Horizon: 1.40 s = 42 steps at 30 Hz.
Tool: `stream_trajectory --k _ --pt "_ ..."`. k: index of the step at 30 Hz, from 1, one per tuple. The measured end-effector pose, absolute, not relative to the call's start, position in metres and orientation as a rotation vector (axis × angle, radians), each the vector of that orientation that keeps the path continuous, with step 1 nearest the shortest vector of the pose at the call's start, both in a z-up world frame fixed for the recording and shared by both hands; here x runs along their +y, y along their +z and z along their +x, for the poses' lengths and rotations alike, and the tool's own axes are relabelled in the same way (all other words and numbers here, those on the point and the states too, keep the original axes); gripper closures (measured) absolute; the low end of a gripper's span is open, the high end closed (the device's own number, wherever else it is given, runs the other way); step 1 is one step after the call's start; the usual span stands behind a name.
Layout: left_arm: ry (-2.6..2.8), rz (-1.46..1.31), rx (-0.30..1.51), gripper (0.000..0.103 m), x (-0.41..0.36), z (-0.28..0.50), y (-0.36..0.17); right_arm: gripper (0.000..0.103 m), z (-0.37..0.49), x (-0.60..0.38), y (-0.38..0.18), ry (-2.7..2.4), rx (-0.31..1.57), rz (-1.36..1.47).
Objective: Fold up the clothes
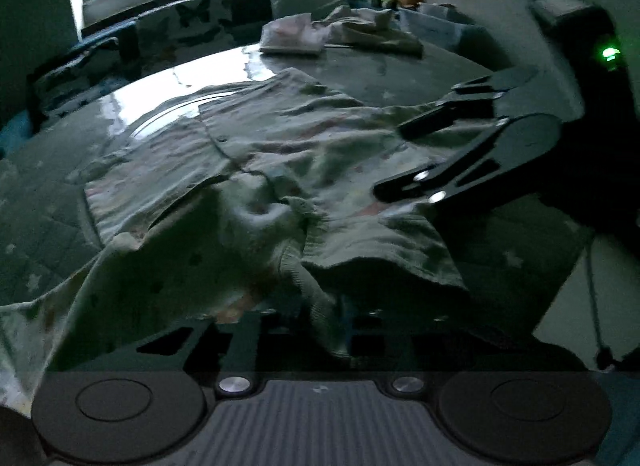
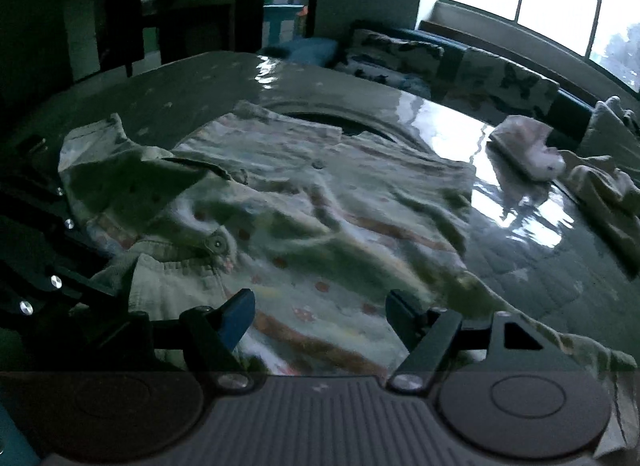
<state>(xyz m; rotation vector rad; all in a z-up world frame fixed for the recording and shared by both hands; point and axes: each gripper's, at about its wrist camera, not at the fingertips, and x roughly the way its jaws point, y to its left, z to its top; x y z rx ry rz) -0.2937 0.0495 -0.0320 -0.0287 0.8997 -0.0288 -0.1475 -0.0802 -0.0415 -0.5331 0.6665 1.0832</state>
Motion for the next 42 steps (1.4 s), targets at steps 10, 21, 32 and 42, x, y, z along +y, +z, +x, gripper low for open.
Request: stream_trajectory --k 10,21,32,42 --pt "-0.119 -0.131 0.93 0.077 0.072 -0.302 -0.022 0.025 -0.164 -0.088 -0.048 1.179 0.718 -0.654" --pt "0.191 -0.215 0.825 0.047 0.137 -0.309 -0.011 0.021 -0.136 -0.073 -0.038 1.129 0.696 -0.494" --pt "0.642 -0.339 0.78 0.049 0.257 -0.343 -0.036 0.017 -0.124 -0.064 -0.06 1.089 0.763 -0.46" --pt "0.807 -0.211 0.78 0.061 0.274 -0.34 -0.05 0.008 -0.127 -0.06 -0.062 1.079 0.77 -0.466"
